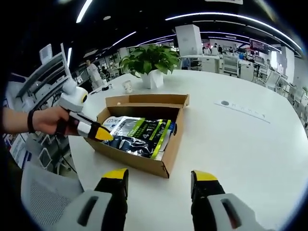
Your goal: Operate the shoe box by opening the lid, removing the specified soft item, and placing it in the target area until the item is outside and the box remains undamaged.
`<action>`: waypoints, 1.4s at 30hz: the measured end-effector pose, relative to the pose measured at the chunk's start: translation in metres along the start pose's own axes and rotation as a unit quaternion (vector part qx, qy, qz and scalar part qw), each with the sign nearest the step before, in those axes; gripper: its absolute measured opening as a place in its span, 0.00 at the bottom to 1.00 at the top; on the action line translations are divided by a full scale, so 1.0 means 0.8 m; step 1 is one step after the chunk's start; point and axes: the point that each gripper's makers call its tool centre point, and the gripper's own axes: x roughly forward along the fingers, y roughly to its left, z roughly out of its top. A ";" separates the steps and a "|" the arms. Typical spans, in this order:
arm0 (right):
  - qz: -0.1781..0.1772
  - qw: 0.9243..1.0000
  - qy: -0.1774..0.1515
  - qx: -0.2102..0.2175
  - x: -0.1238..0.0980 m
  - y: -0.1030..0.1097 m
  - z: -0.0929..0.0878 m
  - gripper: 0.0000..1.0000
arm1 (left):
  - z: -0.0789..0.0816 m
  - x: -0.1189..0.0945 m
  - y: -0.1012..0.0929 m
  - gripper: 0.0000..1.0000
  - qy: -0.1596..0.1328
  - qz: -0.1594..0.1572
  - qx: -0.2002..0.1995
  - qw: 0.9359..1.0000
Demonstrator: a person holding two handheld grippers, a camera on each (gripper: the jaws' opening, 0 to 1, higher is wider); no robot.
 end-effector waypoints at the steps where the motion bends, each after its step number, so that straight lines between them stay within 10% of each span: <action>1: 0.001 1.000 0.000 -0.001 0.001 0.001 0.001 0.50 | -0.002 0.001 0.001 0.19 0.006 -0.001 -0.011 1.000; 12: 0.015 1.000 0.017 -0.016 0.025 0.017 0.013 0.47 | 0.004 -0.001 0.006 0.02 -0.007 -0.001 -0.039 0.999; 42: 0.061 0.996 0.058 0.018 0.110 0.042 0.044 0.40 | 0.000 -0.008 0.020 0.01 -0.007 0.004 -0.028 1.000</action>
